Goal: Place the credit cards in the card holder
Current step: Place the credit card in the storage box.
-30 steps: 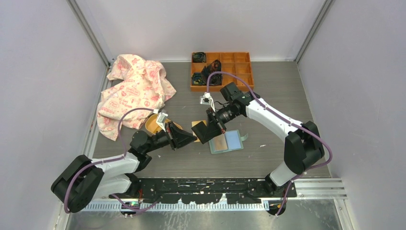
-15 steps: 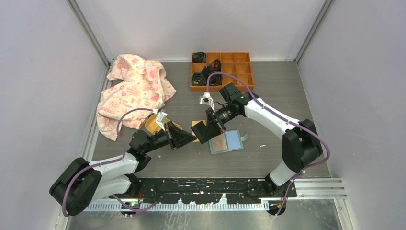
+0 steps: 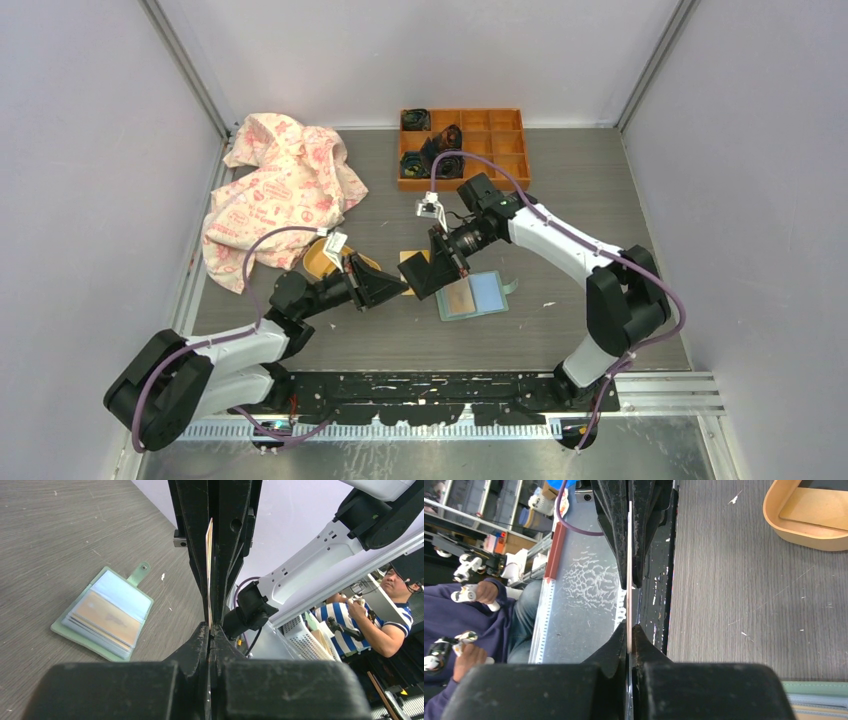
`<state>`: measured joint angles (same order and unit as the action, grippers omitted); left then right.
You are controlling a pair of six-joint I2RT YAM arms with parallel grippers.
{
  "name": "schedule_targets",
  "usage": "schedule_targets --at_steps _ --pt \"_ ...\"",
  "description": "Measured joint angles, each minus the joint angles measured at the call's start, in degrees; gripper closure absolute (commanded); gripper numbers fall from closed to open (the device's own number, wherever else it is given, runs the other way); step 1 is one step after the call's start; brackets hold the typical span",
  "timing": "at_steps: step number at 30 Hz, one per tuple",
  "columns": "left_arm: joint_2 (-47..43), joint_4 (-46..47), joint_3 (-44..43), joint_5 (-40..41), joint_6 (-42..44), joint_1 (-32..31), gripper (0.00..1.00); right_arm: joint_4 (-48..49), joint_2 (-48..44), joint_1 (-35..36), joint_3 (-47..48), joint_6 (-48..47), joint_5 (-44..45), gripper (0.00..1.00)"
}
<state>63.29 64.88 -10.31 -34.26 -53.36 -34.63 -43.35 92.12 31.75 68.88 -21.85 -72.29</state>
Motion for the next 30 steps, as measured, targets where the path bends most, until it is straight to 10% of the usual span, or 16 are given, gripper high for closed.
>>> schedule_targets --at_steps 10,21,27,30 --pt "-6.5 -8.2 4.4 2.8 0.2 4.5 1.00 -6.7 15.4 2.2 10.4 -4.2 -2.4 0.95" --pt "-30.1 -33.6 4.2 9.0 8.6 7.5 1.00 -43.8 35.5 5.4 38.4 -41.3 -8.0 0.96" --pt "-34.8 -43.2 3.8 12.7 12.8 8.5 0.48 -47.7 40.3 6.4 46.1 -44.8 -5.0 0.96" --pt "-36.3 -48.1 2.6 15.6 14.8 8.9 0.42 -46.6 40.9 6.4 47.9 -41.5 -2.6 0.96"
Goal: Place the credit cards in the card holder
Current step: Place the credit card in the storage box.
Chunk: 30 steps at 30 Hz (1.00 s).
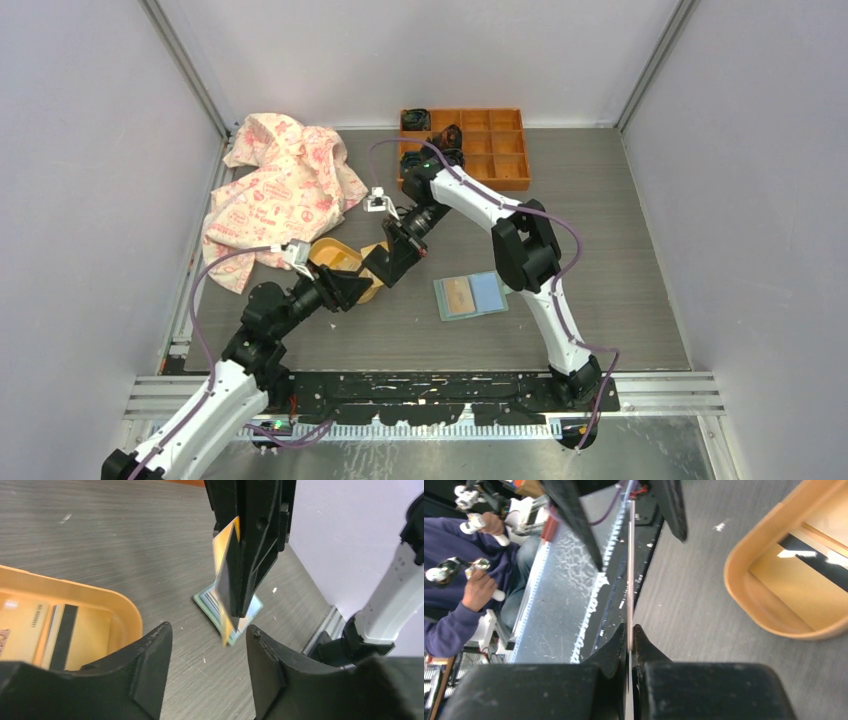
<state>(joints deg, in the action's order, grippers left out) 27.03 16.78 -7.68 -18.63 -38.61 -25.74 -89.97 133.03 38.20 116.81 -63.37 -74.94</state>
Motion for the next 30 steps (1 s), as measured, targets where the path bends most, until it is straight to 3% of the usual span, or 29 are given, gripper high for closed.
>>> schedule_targets --at_steps 7,13,16,20,23,30 --pt "-11.8 -15.3 -6.0 7.2 6.2 0.0 0.40 23.8 -3.5 0.8 -9.8 17.7 13.9 0.96" --pt "-21.9 -18.6 -7.7 9.8 12.5 0.0 0.37 29.3 -4.1 3.0 -8.5 16.4 23.5 0.96" --pt "-18.1 -24.5 -12.6 9.3 17.1 0.0 0.36 28.6 -4.1 3.9 -4.9 13.7 24.6 0.96" --pt "-7.0 -35.7 -28.6 7.5 26.8 0.0 0.34 28.2 -4.1 5.0 0.7 10.8 24.5 0.96" --pt "-1.9 -38.8 -36.2 6.9 33.5 0.0 0.33 29.8 -4.7 5.7 1.5 11.0 25.0 0.96" --pt "2.7 -41.9 -34.2 -1.3 44.2 4.6 0.43 41.4 -8.8 6.3 -6.9 18.7 29.0 0.96"
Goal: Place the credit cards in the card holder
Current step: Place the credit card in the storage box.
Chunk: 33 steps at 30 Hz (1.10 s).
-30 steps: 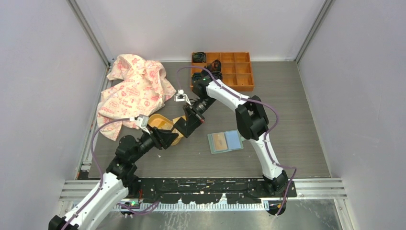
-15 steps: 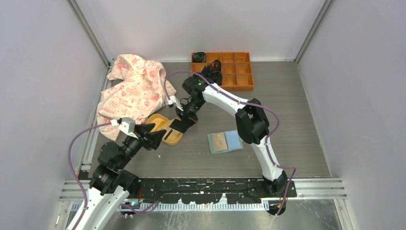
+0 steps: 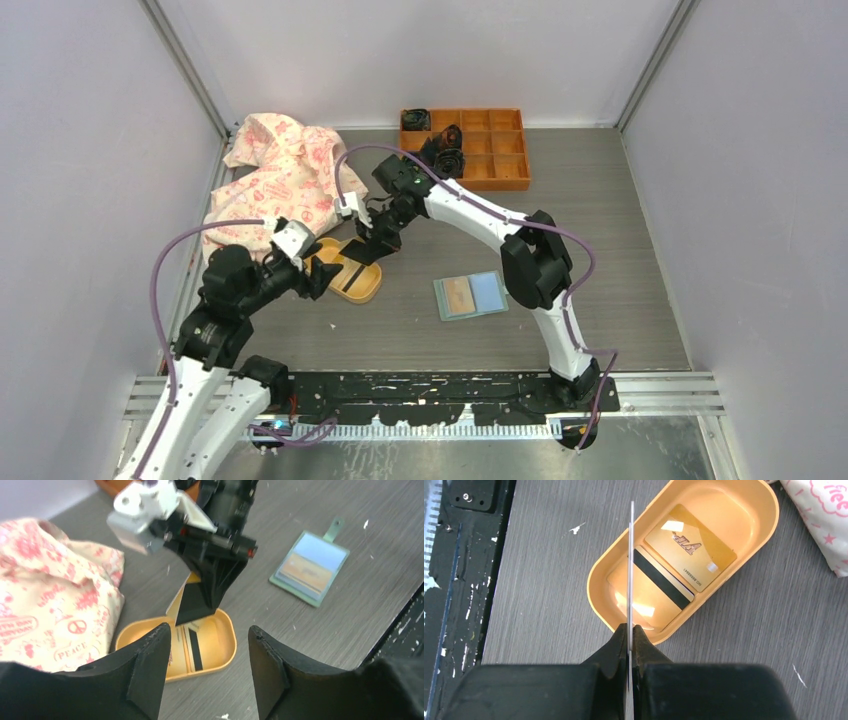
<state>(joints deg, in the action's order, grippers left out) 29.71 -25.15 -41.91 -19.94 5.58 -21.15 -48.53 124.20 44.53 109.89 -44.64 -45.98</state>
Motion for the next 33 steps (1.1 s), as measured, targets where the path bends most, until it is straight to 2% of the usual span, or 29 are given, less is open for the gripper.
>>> schedule_targets --at_steps 4,6,8,12,15,22,28,33 --pt "3.1 1.1 3.6 -13.6 1.3 12.7 0.43 6.2 -2.3 0.0 -5.3 4.0 1.0 0.96" --pt "6.1 6.5 6.4 -22.5 -0.7 21.7 0.42 8.7 -3.3 0.0 -7.6 5.4 1.0 0.96" --pt "8.9 13.1 9.1 -28.0 -2.7 25.8 0.39 10.9 -4.0 0.0 -9.4 6.4 1.0 0.96" --pt "16.1 23.2 12.3 -36.9 -4.9 27.4 0.36 13.5 -4.5 0.0 -10.9 7.4 0.9 0.96" --pt "18.9 26.5 12.4 -40.6 -3.3 27.7 0.36 14.6 -4.5 0.1 -11.2 7.5 0.9 0.96" --pt "24.7 25.2 9.6 -46.2 6.6 28.5 0.47 17.1 -4.5 0.7 -11.5 7.8 1.1 0.96" --pt "31.1 21.7 6.0 -51.6 11.9 29.5 0.57 18.7 -4.5 1.4 -13.0 7.8 1.5 0.96" --pt "32.7 18.3 5.3 -54.8 15.7 29.5 0.62 18.9 -4.6 1.5 -13.4 7.8 1.6 0.96"
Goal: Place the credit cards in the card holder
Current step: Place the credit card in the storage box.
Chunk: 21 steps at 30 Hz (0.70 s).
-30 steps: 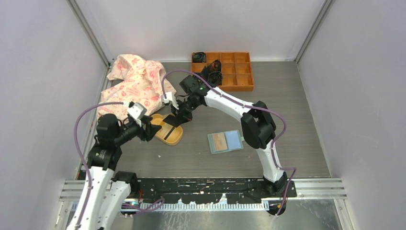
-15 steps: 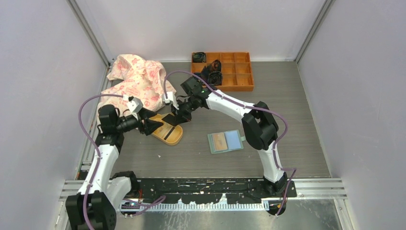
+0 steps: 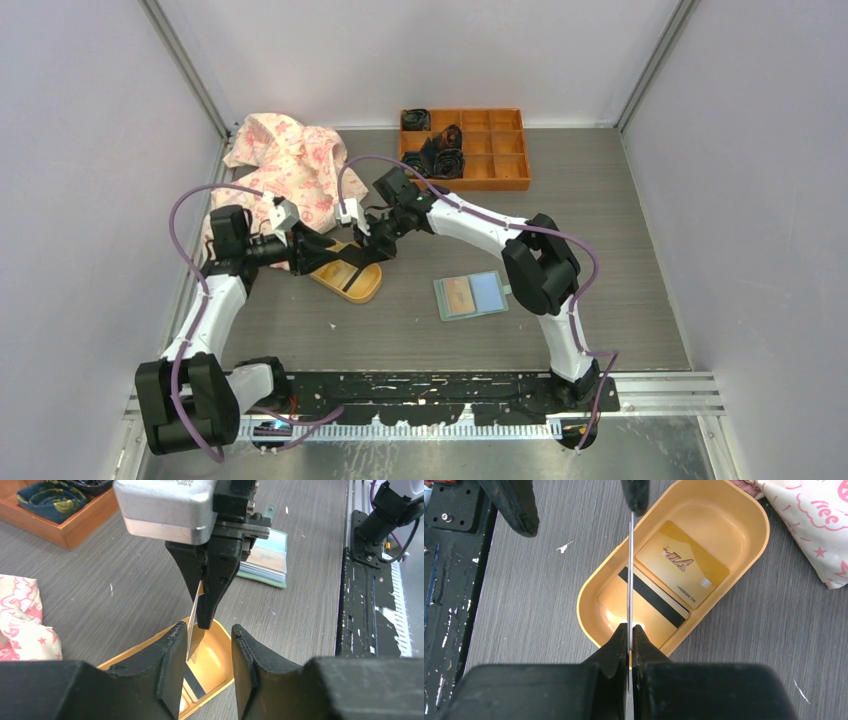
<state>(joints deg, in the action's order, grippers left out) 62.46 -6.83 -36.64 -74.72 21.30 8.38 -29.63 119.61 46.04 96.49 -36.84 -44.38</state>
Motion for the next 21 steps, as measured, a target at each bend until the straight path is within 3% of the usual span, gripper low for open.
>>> schedule_targets --at_steps 10,21 --pt "4.9 -6.6 -2.7 -2.1 7.3 0.0 0.70 0.0 0.0 0.1 -0.6 0.0 0.4 0.96" --pt "5.9 -10.4 -3.7 -2.5 11.1 0.0 0.63 -0.6 0.0 0.5 -0.7 -0.5 0.5 0.96"
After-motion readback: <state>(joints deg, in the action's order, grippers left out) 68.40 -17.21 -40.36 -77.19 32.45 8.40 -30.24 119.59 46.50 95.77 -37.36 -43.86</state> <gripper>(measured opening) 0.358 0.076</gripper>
